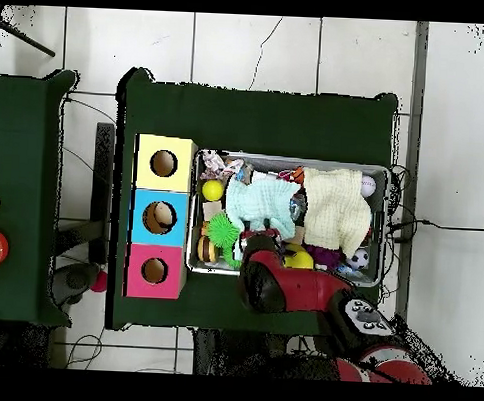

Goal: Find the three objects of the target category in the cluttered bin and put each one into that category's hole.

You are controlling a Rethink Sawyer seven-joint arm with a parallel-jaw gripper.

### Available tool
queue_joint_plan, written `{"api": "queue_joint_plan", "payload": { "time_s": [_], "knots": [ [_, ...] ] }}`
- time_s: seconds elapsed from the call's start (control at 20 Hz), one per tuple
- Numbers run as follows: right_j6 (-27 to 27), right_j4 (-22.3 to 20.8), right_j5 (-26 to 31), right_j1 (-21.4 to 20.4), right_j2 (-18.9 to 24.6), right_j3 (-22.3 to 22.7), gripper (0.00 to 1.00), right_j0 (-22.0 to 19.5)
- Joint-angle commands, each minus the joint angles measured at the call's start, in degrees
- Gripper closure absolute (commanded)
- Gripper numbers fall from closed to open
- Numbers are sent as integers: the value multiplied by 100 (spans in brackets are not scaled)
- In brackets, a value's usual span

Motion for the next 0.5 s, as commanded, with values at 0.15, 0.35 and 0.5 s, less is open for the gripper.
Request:
{"api": "queue_joint_plan", "payload": {
  "time_s": [0.15, 0.35, 0.5],
  "knots": [
    [446, -194, 587, 617, -92, -680, 100, -150],
    [515, -183, 729, 105, 73, -414, 100, -215],
    [483, -75, 1291, -314, 363, -139, 100, -338]
  ]
}}
